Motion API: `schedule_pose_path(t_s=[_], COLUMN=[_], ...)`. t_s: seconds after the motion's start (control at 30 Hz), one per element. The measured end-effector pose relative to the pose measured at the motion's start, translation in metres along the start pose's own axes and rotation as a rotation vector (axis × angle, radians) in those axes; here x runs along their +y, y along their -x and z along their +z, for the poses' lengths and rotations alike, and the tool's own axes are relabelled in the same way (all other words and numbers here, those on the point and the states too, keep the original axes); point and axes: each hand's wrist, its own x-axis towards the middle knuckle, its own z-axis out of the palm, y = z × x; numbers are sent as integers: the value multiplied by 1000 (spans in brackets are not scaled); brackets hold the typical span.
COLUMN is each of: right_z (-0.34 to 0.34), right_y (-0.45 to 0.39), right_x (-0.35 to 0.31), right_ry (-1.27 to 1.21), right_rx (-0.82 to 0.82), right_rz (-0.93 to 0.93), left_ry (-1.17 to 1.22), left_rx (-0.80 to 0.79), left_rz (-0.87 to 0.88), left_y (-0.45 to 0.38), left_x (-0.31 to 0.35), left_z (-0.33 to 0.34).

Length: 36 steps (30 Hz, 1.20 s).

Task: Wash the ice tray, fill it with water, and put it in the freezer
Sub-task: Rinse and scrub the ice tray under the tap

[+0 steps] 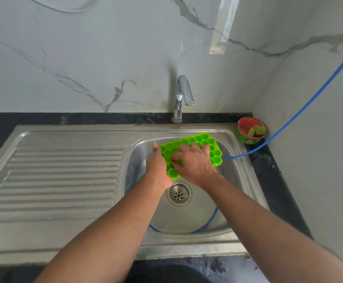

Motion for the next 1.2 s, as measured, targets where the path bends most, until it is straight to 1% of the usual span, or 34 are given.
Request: schedule_pose_path(t_s=[0.07, 0.13, 0.17, 0.27, 0.37, 0.57, 0.67, 0.73, 0.8, 0.87, 0.9, 0.93, 1.0, 1.03, 1.07, 1.13, 1.2], right_z=[-3, -4, -4, -1, -1, -2, -5, -1, 5, 10, 13, 17, 25, 28, 30, 30, 28], right_y=[3, 7, 9, 11, 11, 8, 9, 11, 11, 11, 11, 13, 19, 22, 24, 26, 28], right_x=[5, 11, 10, 2, 5, -4, -10, -16, -16, -9, -2, 4, 11, 13, 14, 17, 24], right_ry=[-105, -157, -111, -3, -21, 20, 96, 130, 62, -71, -139, -183, -179, -162, -139, -70, -59], right_rx=[-9, 105, 132, 66, 29, -71, -25, 28, 31, -5, 7, 61, 199, 234, 241, 251, 301], right_rz=[-8, 53, 77, 57, 32, 77, 135, 153, 117, 74, 63, 58, 64, 59, 37, -70, -164], left_ry=[-24, -59, -60, -75, -80, -116, -105, -109, -87, -68, -65, -78, -84, -82, -86, -104, -98], left_rx=[0, -31, -48, -28, -51, -22, -47, -16, 2, 13, 9, -3, -32, -45, -57, -77, -74], left_rz=[-24, -38, -53, -85, -122, -115, -89, -42, -30, -53, -54, -56, -41, -36, -36, -27, -11], left_y=[0, 4, 5, 2, -5, -15, -15, -18, -21, -20, -18, -16, -15, -14, -15, -18, -19], left_x=[-2, -1, -1, -3, -5, -5, -2, 3, 7, 7, 4, 2, -2, -2, -3, -2, 2], left_z=[-2, 1, 4, 7, 10, 6, 9, 11, 9, 4, 3, 2, 5, 6, 6, 5, 4])
